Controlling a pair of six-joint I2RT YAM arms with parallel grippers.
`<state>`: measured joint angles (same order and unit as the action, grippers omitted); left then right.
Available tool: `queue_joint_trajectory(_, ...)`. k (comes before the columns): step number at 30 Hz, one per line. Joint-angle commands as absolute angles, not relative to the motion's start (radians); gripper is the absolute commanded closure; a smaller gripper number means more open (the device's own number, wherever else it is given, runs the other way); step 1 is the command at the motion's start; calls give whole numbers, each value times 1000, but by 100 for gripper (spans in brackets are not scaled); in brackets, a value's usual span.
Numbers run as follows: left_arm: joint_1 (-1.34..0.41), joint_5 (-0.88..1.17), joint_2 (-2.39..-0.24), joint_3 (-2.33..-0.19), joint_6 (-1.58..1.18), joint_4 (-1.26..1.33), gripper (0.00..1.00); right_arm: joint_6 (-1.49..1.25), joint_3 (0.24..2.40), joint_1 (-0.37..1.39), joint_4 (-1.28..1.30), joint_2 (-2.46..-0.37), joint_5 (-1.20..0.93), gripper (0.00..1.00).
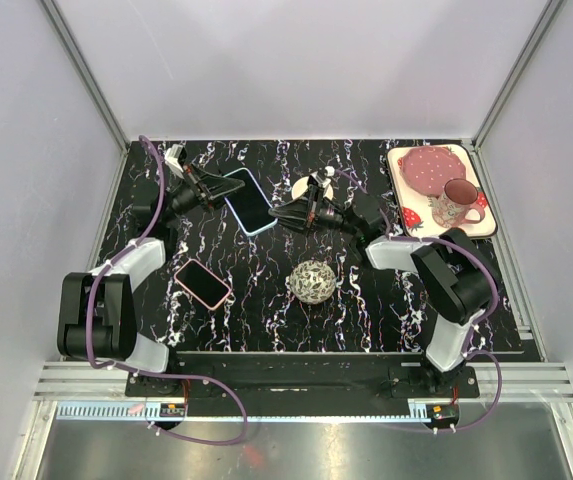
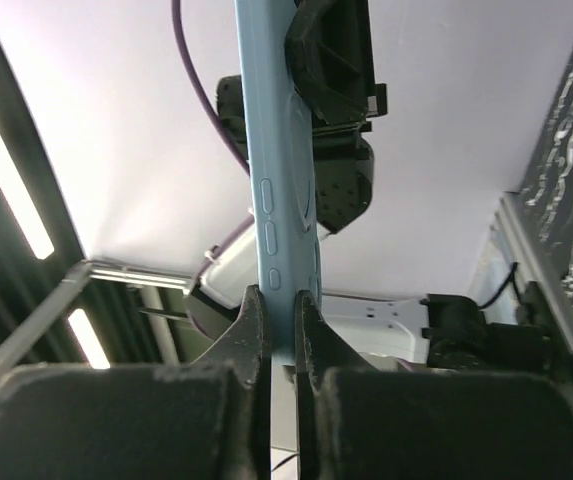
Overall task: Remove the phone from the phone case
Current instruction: Remove the phone case from the phone.
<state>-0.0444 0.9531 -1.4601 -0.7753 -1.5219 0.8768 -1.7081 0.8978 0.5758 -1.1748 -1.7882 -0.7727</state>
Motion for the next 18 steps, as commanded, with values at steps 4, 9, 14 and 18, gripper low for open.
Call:
queue_joint_trajectory(4,-54,888,-1347,-828,-1580,1142,100,-2052,917,594,-1563,-1833,-617,100)
queue_joint_trajectory(9,-52,827,-1338,-812,-1678,1343,100,-2138,985,623,-1566,-1856,-569,100)
queue_joint_trajectory(14,-54,775,-1318,-804,-1710,1411,100,-2169,1043,640,-1566,-1879,-534,100)
queue_joint_trajectory(18,-54,756,-1318,-831,-1759,1486,100,-2218,1133,669,-1568,-1923,-505,100)
